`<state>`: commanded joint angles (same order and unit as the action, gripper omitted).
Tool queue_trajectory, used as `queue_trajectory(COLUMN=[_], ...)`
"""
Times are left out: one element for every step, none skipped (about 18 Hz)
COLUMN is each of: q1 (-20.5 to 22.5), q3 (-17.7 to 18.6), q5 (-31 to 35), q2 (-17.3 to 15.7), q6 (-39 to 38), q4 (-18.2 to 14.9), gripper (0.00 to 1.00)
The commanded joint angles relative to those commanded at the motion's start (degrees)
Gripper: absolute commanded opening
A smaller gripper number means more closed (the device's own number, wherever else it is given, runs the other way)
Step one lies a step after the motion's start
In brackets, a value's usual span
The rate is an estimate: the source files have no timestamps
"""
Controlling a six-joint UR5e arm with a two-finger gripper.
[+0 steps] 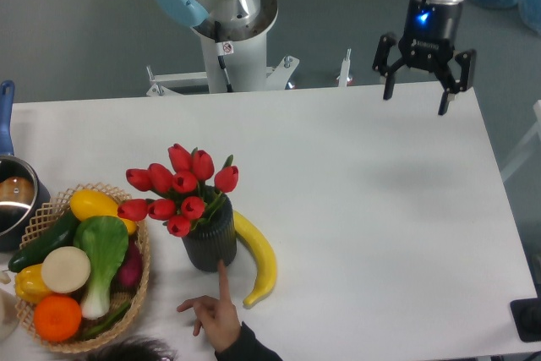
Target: Insert the flowers into the vase
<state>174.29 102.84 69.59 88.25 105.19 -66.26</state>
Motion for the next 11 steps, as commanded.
queue_trajectory(q1=[-0.1,-0.3,-0.4,-0.4,-0.5,-0.6,-0.7,-0.7,-0.7,-0.7,-0.6], q3=[0.0,0.0,-0.1,-0.3,-0.4,-0.4,-0.4,-0.4,-0.4,-0.4,-0.4], q5=[1.8,2.5,2.6,2.6,2.6,2.7,2.7,2.6,2.6,2.6,2.5], q2=[-0.2,-0.2,-0.2,-0.2,-0.3,-0.3,-0.4,-0.4,-0.4,-0.4,-0.4], q6=[0.2,0.3,0.2,0.3,0.3,0.4,0.4,0.4,0.4,0.4,0.4], q4=[0.1,0.2,0.3,0.3,0.3,0.3,0.3,0.3,0.4,0.4,0.5], gripper=[1.00,1.00,1.00,1.00,1.00,1.00,1.00,1.00,1.00,1.00,1.00])
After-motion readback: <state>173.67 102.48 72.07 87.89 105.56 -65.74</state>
